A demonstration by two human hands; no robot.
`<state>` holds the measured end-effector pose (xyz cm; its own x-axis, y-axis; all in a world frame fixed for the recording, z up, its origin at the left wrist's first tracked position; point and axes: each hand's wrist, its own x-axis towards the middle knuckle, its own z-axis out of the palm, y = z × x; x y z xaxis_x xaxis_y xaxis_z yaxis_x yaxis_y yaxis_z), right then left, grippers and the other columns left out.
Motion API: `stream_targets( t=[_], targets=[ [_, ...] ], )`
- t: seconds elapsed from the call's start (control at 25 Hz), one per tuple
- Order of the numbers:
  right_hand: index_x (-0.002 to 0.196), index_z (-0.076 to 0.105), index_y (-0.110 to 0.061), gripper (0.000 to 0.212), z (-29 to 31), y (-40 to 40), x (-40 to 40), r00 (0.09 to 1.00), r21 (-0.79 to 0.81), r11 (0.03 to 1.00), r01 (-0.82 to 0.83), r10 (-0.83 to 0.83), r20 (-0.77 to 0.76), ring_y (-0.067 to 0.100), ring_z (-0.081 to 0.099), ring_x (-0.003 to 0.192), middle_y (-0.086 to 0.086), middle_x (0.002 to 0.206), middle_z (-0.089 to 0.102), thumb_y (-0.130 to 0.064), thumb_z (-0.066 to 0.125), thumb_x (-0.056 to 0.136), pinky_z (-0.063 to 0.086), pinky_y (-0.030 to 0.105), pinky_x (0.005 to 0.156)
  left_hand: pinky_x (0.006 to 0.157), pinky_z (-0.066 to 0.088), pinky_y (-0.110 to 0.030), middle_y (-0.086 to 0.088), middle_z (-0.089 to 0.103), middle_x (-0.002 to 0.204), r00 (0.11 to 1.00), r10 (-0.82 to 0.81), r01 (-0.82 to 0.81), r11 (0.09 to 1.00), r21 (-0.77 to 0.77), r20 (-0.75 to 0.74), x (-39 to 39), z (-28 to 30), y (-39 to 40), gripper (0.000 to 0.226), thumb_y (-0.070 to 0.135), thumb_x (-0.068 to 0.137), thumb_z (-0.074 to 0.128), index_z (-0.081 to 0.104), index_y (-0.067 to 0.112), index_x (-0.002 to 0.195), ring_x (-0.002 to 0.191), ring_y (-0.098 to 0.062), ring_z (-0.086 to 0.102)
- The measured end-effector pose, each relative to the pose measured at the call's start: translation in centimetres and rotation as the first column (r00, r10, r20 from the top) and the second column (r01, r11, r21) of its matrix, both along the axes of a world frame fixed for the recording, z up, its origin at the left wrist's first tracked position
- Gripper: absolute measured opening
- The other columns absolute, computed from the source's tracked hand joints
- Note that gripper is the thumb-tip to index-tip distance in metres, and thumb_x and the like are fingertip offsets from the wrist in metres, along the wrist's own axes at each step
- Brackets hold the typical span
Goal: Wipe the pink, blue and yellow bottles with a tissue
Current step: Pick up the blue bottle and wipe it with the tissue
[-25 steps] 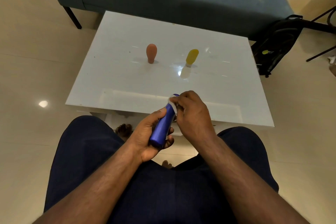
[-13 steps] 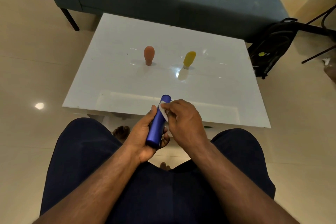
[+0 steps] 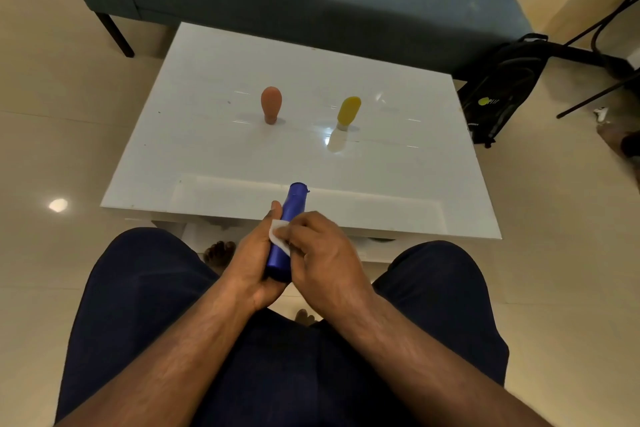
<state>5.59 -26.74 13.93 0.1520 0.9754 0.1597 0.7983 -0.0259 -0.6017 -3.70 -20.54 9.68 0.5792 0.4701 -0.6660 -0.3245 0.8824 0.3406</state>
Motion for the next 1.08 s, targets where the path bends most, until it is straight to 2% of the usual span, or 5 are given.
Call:
stream_targets(
  t=[0.24, 0.44, 0.64, 0.8, 1.08],
  targets=[
    [0.104, 0.071, -0.018, 0.020, -1.0, 1.6, 2.2, 0.991, -0.046, 0.991, 0.122, -0.125, -0.050, 0.011, 0.057, 0.083, -0.004, 0.094, 0.059, -0.027, 0.053, 0.097, 0.052, 0.033, 0.078, 0.081, 0.058, -0.044, -0.015, 0.071, 0.106, 1.000, 0.005, -0.004, 1.000, 0.026, -0.030, 0.4, 0.1, -0.2, 0.060, 0.053, 0.088, 0.066, 0.061, 0.014, 0.133, 0.091, -0.027, 0.068],
    [0.104, 0.070, -0.018, 0.019, -0.6, -0.8, -0.2, 0.997, 0.033, 0.997, -0.073, 0.072, 0.026, 0.017, 0.057, 0.080, -0.001, 0.091, 0.060, -0.018, 0.055, 0.093, 0.051, 0.032, 0.070, 0.063, 0.061, -0.035, -0.011, 0.068, 0.079, 1.000, 0.011, -0.011, 0.999, -0.046, 0.003, -0.2, -0.1, 0.1, 0.056, 0.055, 0.093, 0.062, 0.062, 0.006, 0.120, 0.072, -0.021, 0.071],
    [0.106, 0.070, -0.019, 0.021, -0.9, 0.6, 1.6, 0.995, -0.045, 0.995, 0.086, -0.088, -0.040, 0.010, 0.055, 0.080, -0.004, 0.091, 0.057, -0.028, 0.052, 0.098, 0.052, 0.032, 0.076, 0.081, 0.060, -0.045, -0.016, 0.072, 0.102, 0.999, 0.008, -0.006, 0.999, 0.033, -0.052, 0.4, -0.4, -0.1, 0.058, 0.054, 0.091, 0.063, 0.062, 0.011, 0.130, 0.091, -0.028, 0.071],
    [0.103, 0.071, -0.016, 0.018, -0.6, -0.8, -0.4, 0.999, 0.014, 0.999, -0.039, 0.039, 0.015, 0.020, 0.057, 0.078, 0.001, 0.087, 0.059, -0.013, 0.058, 0.090, 0.052, 0.036, 0.068, 0.057, 0.060, -0.033, -0.010, 0.066, 0.073, 1.000, 0.012, -0.012, 1.000, -0.016, -0.008, 0.1, -0.5, 0.1, 0.050, 0.052, 0.095, 0.060, 0.063, 0.006, 0.113, 0.064, -0.020, 0.071],
    [0.106, 0.070, -0.018, 0.019, -0.5, 0.6, 0.9, 0.997, -0.040, 0.997, 0.063, -0.064, -0.030, 0.013, 0.056, 0.081, -0.001, 0.092, 0.059, -0.025, 0.054, 0.098, 0.053, 0.032, 0.077, 0.066, 0.061, -0.037, -0.013, 0.071, 0.091, 1.000, 0.010, -0.009, 1.000, 0.025, -0.020, 0.3, -0.6, 0.0, 0.057, 0.053, 0.092, 0.063, 0.062, 0.009, 0.128, 0.077, -0.023, 0.072]
  ],
)
